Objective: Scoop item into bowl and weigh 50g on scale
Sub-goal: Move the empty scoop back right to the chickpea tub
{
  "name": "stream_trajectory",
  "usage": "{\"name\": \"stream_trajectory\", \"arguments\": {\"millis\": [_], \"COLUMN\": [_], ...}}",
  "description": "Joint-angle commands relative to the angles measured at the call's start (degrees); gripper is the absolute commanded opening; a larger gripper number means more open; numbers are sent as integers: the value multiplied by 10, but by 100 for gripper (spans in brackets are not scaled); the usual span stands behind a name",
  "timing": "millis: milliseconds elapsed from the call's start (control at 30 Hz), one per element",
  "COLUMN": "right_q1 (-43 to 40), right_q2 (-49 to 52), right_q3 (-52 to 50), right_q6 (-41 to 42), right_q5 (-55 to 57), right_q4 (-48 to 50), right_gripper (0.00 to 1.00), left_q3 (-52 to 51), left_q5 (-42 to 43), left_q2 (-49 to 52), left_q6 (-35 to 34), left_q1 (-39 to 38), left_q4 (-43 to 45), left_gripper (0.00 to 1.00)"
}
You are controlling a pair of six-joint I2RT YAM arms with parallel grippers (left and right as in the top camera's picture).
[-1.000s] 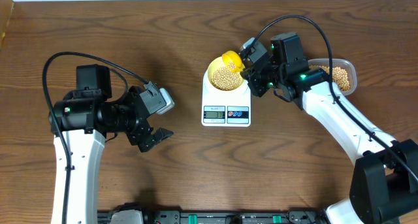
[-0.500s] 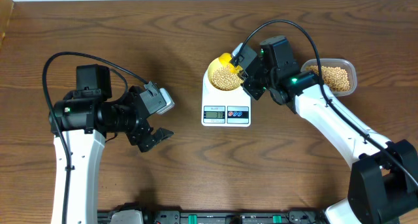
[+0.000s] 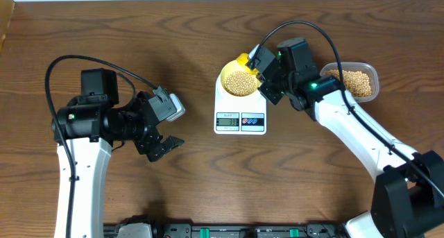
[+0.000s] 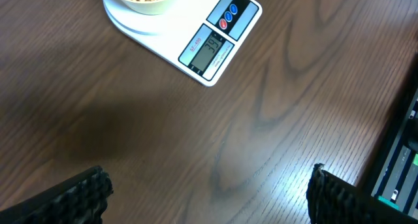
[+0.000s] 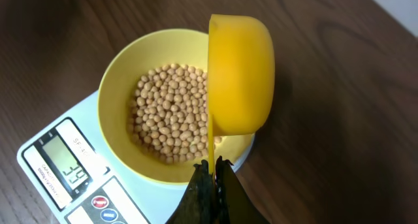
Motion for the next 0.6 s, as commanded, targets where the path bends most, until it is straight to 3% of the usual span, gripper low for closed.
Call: {"name": "stream_trajectory", "arguments": {"millis": [0,567], "right_q1": [3,9], "right_q2": [-30,-55], "right_q3": [1,1], "right_q6": [-7,-33], "right_q5": [3,4], "right_q4": [4,-48], "right_gripper": [1,1], "left_q3": [-5,-5], "left_q5": [-3,-3], "left_q2": [-2,-2], "left_q6": [10,10], "left_q1": [-1,-1], "left_q4": [-1,-1], "left_gripper": [98,98]}}
